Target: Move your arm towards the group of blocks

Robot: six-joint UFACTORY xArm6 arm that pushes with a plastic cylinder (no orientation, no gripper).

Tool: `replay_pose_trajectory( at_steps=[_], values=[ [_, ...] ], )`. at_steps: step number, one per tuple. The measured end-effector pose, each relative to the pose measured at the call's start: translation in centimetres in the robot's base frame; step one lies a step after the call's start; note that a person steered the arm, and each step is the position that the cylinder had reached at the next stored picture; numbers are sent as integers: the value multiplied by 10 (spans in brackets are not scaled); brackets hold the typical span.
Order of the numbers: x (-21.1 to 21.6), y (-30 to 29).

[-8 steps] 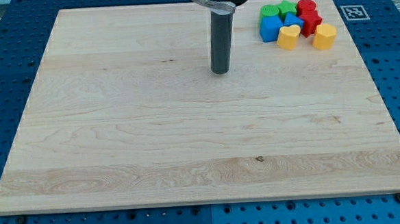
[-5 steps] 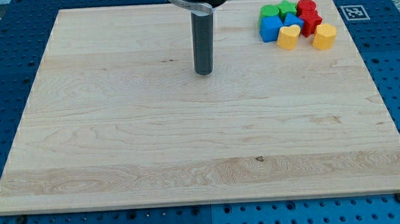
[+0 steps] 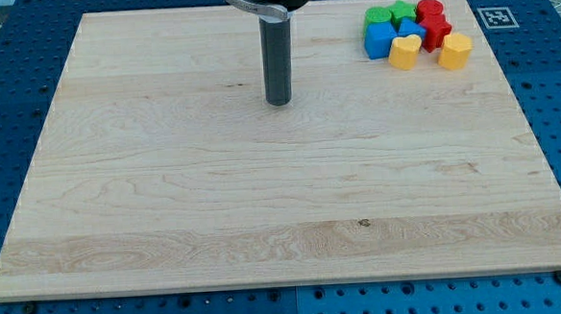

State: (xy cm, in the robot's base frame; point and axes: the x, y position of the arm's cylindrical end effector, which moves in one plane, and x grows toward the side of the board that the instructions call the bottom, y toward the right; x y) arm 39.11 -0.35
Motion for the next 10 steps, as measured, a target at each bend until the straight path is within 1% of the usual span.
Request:
replay_pose_trajectory(
  at_steps=[1, 2, 3, 4, 5, 6, 8, 9, 10],
  values=[
    [0, 0],
    [-54, 2],
    [-94, 3],
    [-96, 7],
    [-119, 92],
    [-119, 93],
    [-169, 94],
    [-173, 149],
    [-174, 182]
  ],
)
